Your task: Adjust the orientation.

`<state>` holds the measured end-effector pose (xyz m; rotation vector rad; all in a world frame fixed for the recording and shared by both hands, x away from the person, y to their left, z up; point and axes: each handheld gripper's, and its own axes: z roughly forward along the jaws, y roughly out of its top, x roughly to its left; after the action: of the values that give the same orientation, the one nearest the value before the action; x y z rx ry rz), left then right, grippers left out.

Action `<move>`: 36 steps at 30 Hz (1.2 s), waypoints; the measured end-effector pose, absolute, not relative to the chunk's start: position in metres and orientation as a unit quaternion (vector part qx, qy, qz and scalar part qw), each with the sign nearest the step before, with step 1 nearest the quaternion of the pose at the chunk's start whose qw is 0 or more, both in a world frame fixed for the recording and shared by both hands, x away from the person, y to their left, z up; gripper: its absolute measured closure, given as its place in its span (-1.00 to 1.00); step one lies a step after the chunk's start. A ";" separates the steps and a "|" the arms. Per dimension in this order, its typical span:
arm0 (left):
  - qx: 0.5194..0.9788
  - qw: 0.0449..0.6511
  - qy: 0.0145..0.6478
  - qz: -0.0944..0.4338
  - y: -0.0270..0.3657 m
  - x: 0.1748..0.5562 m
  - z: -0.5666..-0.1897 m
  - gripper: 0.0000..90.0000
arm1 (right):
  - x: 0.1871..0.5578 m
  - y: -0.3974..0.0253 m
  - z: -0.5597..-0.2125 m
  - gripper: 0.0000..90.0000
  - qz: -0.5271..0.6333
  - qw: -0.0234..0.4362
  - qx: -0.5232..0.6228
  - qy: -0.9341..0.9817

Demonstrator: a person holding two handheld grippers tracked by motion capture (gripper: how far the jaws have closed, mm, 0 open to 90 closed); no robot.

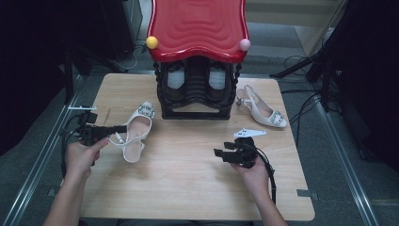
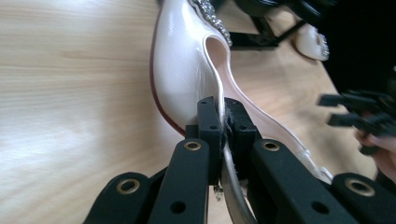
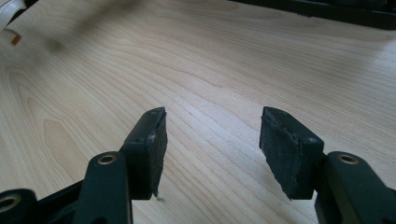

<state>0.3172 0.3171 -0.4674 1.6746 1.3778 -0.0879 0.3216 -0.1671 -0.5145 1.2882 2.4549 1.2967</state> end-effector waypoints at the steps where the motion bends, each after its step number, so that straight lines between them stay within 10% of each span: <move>1: 0.686 0.464 0.559 -0.035 0.314 0.315 -0.467 0.95 | 0.322 -0.166 -0.514 -0.06 0.422 0.043 0.419 0.803; 36: 0.773 0.426 0.459 -0.098 0.187 0.315 -0.500 0.95 | 0.313 -0.168 -0.513 -0.07 0.417 0.056 0.419 0.805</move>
<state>0.3153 0.1868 -0.5001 1.9329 1.1483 -0.2442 0.3130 -0.1679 -0.5134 1.2705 2.4414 1.2639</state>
